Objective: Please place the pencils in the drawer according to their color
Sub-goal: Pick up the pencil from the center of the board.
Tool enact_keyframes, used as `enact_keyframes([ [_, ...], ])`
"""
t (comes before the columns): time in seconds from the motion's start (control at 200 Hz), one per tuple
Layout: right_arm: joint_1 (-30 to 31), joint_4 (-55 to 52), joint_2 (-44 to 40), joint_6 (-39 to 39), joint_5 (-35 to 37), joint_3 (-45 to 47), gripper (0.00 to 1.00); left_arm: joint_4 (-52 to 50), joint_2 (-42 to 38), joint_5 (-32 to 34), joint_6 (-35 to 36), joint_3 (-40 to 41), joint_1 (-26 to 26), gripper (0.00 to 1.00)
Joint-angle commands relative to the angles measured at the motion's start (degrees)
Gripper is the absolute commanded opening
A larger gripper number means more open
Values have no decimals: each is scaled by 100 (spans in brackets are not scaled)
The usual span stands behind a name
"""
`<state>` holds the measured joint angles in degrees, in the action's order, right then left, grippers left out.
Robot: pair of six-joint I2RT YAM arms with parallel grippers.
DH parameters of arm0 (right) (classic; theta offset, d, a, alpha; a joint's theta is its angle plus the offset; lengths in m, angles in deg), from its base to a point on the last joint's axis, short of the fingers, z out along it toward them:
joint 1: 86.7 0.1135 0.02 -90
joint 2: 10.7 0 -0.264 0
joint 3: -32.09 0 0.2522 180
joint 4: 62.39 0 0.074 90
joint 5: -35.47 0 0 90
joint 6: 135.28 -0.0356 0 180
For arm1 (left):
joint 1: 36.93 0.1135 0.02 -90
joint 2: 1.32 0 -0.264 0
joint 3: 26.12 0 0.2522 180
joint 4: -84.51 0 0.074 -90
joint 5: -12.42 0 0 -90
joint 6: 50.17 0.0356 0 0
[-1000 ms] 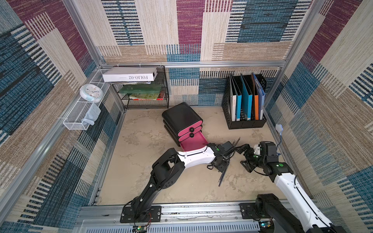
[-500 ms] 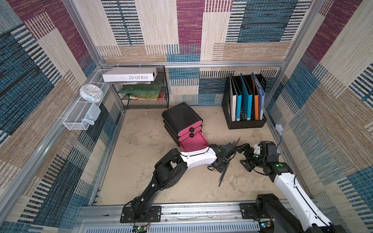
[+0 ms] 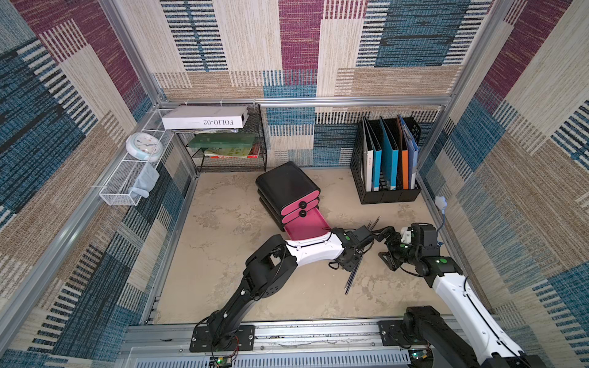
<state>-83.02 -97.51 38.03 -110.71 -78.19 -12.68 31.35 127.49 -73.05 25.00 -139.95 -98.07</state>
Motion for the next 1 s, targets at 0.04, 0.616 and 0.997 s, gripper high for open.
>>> enact_keyframes([
  [0.04,-8,115,-8,-24,-41,9,97,-230,126,-172,46,32,-12,38],
  [0.616,-25,168,7,-6,-60,47,97,-233,145,-304,42,67,-34,21],
  [0.997,-39,183,-11,-23,-69,77,97,-251,113,-381,94,62,-39,2],
])
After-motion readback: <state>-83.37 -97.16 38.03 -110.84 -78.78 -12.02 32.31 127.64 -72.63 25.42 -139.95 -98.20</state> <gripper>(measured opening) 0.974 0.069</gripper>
